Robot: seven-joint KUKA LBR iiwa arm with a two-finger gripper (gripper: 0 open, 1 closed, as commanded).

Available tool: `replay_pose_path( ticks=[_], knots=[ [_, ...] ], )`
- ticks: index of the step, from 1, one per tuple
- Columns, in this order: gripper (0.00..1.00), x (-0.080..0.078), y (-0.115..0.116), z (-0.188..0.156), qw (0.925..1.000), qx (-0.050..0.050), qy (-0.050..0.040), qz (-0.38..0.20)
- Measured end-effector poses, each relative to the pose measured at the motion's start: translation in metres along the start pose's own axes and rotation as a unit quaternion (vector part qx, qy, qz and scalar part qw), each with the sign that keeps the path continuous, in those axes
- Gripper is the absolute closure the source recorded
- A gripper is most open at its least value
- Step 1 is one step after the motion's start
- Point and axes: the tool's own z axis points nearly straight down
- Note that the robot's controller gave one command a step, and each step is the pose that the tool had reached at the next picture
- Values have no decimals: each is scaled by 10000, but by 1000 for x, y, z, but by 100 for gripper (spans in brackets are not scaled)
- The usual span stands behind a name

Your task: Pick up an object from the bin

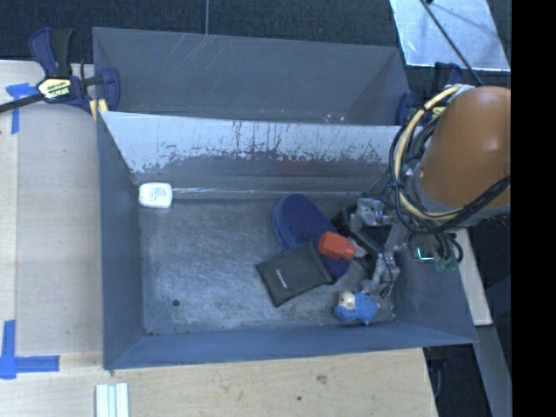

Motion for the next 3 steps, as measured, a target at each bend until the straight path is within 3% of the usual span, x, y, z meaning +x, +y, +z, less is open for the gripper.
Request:
replay_pose_path(
  ticks=[1, 2, 3],
  knots=[
    [0, -55, 12, 121, 9854, -2, -20, 1702],
    [0, -36, -18, 141, 9813, -80, -68, 1924],
    [100, -40, -22, 138, 9806, -46, -149, 1952]
  ],
)
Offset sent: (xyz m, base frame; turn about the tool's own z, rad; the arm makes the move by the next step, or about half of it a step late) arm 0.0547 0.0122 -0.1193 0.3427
